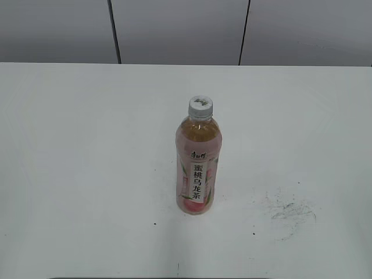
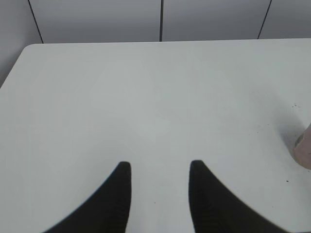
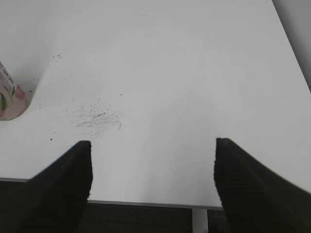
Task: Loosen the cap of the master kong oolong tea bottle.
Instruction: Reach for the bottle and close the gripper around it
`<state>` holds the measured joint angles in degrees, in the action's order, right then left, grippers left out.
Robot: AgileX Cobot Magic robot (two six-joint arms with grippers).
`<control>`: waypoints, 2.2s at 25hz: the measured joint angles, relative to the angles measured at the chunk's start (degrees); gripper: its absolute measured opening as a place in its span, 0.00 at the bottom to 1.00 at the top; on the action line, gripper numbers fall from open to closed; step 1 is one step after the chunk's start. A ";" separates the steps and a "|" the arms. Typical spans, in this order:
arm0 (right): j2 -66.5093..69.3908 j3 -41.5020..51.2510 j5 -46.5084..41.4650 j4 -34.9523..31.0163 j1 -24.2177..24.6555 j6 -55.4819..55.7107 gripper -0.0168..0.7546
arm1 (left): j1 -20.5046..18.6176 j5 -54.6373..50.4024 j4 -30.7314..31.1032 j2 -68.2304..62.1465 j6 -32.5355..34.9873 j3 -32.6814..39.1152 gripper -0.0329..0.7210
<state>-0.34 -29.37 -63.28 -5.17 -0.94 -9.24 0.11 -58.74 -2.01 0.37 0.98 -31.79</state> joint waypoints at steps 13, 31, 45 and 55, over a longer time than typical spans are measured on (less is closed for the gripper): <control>0.00 0.00 0.00 0.00 0.00 0.00 0.78 | 0.00 0.00 0.00 0.00 0.00 0.00 0.37; 0.00 0.00 0.00 0.00 0.00 0.00 0.78 | 0.00 0.00 0.00 0.00 0.00 0.00 0.37; 0.00 0.00 0.00 0.00 0.00 0.00 0.78 | 0.00 21.19 -10.60 -5.48 6.75 -1.60 0.46; 0.00 0.00 0.00 0.00 0.00 0.00 0.78 | -0.06 49.59 -18.28 -28.03 7.89 -1.60 0.64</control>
<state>-0.34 -29.37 -63.28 -5.17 -0.94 -9.24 0.05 -9.15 -20.30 -27.66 8.87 -33.39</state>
